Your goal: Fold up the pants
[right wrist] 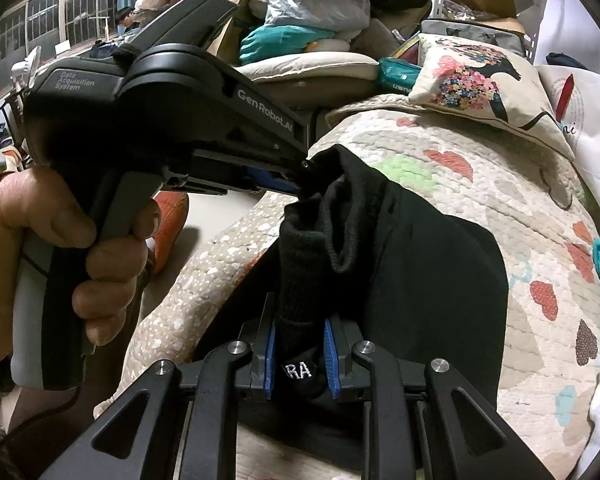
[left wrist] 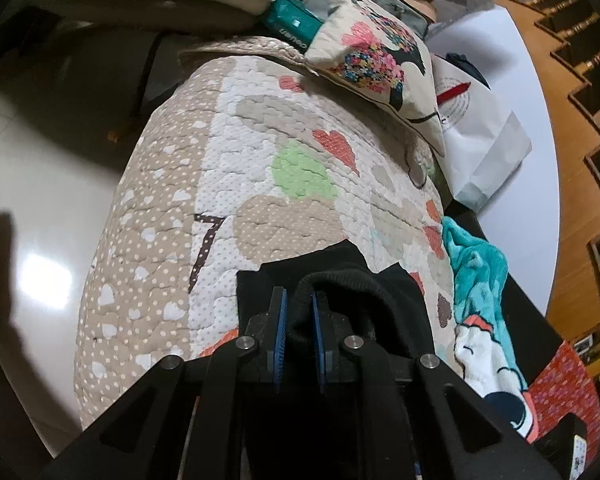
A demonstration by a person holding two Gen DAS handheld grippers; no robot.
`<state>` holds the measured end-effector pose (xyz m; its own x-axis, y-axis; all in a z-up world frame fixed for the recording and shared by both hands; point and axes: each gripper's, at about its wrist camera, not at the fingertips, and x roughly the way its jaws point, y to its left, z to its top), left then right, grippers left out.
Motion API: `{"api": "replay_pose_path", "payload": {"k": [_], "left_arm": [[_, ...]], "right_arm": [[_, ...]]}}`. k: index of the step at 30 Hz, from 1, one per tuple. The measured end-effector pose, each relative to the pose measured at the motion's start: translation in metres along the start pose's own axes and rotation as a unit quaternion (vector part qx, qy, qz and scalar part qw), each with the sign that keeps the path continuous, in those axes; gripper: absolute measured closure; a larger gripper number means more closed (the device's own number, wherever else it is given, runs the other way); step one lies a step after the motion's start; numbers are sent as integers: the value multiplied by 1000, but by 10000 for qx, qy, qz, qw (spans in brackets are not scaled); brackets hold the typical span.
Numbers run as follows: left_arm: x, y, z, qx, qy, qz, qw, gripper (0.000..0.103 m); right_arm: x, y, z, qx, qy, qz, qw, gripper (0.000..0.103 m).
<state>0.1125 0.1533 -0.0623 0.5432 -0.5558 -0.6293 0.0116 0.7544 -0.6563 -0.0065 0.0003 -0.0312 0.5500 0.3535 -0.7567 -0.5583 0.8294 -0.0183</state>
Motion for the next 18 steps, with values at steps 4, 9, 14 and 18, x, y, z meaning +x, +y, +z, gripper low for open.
{"api": "replay_pose_path", "payload": {"k": [4, 9, 14, 18], "left_arm": [[-6, 11, -2, -314, -60, 7, 9995, 91], [-26, 31, -4, -860, -279, 38, 9959, 91], [-61, 41, -6, -1157, -655, 309, 9906, 88], [-76, 22, -9, -946, -760, 486, 9914, 85]], "right_arm": [[2, 4, -2, 28, 85, 279, 9996, 71], [-5, 18, -7, -166, 137, 716, 9972, 63], [-22, 34, -15, -592, 247, 1195, 9908, 55], [-46, 26, -19, -706, 111, 1375, 9879, 49]]}}
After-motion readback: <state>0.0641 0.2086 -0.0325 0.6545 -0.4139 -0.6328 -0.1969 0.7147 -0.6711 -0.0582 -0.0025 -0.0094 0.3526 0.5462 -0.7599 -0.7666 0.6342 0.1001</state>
